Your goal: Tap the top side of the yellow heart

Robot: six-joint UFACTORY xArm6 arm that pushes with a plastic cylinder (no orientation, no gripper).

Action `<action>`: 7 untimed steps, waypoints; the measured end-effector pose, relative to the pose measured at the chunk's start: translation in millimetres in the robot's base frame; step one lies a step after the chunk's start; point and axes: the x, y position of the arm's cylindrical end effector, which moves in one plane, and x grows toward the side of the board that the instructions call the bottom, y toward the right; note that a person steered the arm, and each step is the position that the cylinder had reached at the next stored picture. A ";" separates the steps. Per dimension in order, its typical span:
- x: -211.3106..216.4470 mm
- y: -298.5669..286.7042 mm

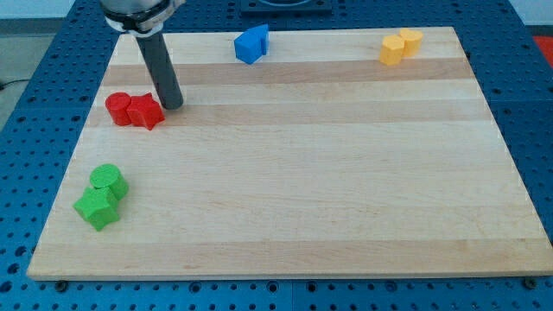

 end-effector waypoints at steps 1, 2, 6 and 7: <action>-0.5 81.6; 1.1 186.0; -54.1 383.2; -56.0 396.7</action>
